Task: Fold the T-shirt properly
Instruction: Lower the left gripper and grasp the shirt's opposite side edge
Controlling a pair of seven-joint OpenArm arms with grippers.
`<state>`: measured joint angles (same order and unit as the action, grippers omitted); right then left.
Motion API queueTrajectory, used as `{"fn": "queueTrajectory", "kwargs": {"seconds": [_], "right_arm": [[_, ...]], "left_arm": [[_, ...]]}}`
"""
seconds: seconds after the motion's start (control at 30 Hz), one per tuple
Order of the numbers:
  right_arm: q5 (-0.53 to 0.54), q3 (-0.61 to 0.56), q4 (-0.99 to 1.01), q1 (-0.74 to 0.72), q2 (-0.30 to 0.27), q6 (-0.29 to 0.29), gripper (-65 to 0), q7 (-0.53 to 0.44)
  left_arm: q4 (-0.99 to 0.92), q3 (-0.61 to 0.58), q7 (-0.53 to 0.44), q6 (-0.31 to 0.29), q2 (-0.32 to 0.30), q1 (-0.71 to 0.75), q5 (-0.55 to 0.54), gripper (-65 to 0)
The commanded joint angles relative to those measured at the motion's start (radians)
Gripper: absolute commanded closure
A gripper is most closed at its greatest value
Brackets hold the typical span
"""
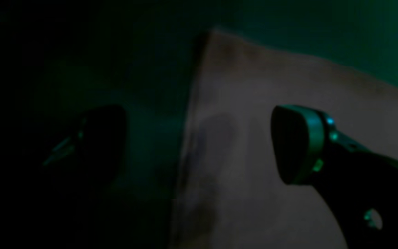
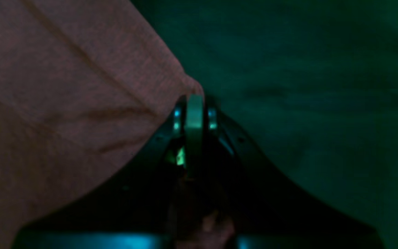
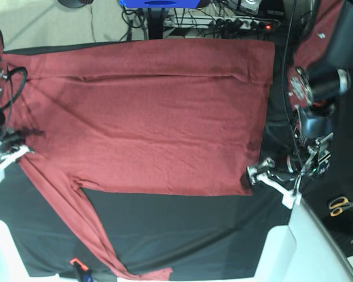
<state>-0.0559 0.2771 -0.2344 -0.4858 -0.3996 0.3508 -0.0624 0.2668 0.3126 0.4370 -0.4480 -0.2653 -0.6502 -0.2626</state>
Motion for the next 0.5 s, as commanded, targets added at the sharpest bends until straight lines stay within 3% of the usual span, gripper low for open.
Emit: {"fn": "queueTrajectory", "kwargs": {"seconds": [0.0, 0.33, 0.4, 0.47], "right_arm": [[0.001, 0.001, -0.024, -0.011, -0.022, -0.008, -0.2, -0.009], [0.001, 0.003, -0.036, 0.005, -0.028, -0.008, -0.2, -0.007], [0.001, 0.003, -0.036, 0.005, -0.026, -0.008, -0.2, -0.007], [0.001, 0.003, -0.036, 0.005, -0.023, -0.008, -0.2, -0.007]], "left_arm": [[-0.033, -0.005, 0.001, 0.008, -0.001, -0.035, 0.015, -64.5], [0.018, -0.134, -0.005, 0.007, 0.079, 0.037, 0.007, -64.2], [0.053, -0.119, 0.006, 0.007, 0.08, 0.059, 0.006, -60.2], [0.068, -0.115, 0.026, 0.007, 0.08, 0.068, 0.006, -51.5]]}}
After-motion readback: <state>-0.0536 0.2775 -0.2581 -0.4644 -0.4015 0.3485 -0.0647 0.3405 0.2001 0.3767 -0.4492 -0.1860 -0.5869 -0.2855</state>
